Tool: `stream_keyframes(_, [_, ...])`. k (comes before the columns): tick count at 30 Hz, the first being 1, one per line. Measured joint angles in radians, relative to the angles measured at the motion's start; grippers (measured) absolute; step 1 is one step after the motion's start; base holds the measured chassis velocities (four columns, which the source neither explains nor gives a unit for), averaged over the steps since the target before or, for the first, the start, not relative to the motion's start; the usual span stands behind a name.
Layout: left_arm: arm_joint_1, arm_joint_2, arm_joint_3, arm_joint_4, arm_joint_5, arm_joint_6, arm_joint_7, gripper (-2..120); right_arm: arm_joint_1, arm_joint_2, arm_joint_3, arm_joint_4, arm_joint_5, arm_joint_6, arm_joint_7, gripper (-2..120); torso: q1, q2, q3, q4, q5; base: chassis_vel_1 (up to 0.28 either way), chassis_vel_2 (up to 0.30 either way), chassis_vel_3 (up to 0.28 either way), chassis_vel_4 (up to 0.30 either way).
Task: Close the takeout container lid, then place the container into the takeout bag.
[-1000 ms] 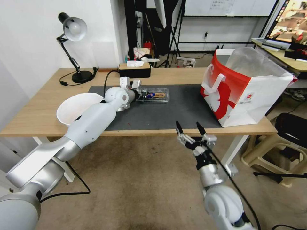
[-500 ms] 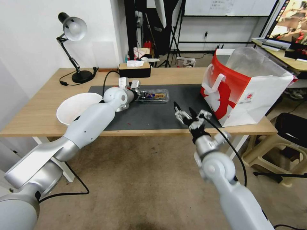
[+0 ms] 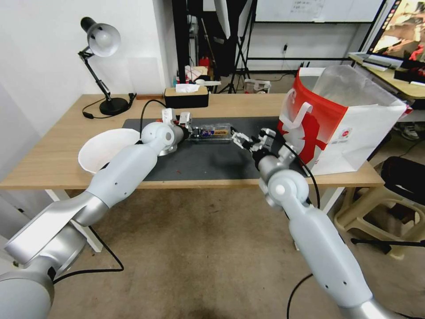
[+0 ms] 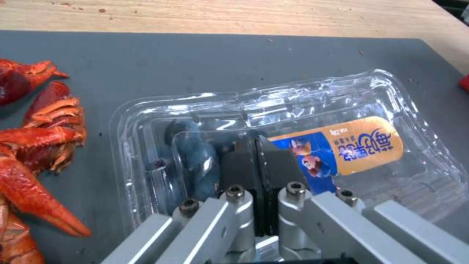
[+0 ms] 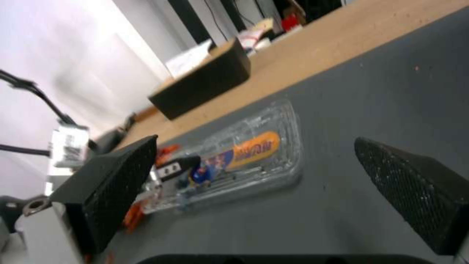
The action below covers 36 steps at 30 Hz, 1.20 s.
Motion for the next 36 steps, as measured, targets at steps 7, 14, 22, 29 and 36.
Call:
stream_keyframes(7, [0.0,0.008,0.0,-0.003,-0.011,0.003,0.0,0,0.096,0.027,-0.044,-0.088,-0.021,-0.071,0.043,100,0.0,0.0,0.0,0.0003,0.0001,0.0,0.0,0.0,0.0])
stream_keyframes(14, [0.001,0.009,0.002,-0.012,-0.013,0.005,-0.001,0,0.168,0.033,-0.077,-0.175,-0.036,-0.112,0.047,100,0.0,0.0,0.0,0.0003,0.0001,0.0,0.0,0.0,0.0])
stream_keyframes(22, [0.003,0.009,0.004,-0.015,-0.013,0.005,-0.002,0,0.245,0.027,-0.097,-0.26,-0.023,-0.168,0.032,100,0.0,0.0,0.0,0.0001,0.0002,0.0,0.0,0.0,0.0])
stream_keyframes(29, [0.003,0.008,0.005,-0.015,-0.013,0.005,-0.002,0,0.318,0.036,-0.108,-0.356,-0.009,-0.229,-0.034,100,0.0,0.0,0.0,0.0001,0.0001,0.0,0.0,0.0,0.0])
stream_keyframes(36, [0.003,0.01,0.006,-0.017,-0.013,0.005,0.001,0,0.384,0.065,-0.116,-0.462,-0.009,-0.277,-0.134,100,0.0,0.0,0.0,0.0002,0.0001,0.0,0.0,0.0,0.0])
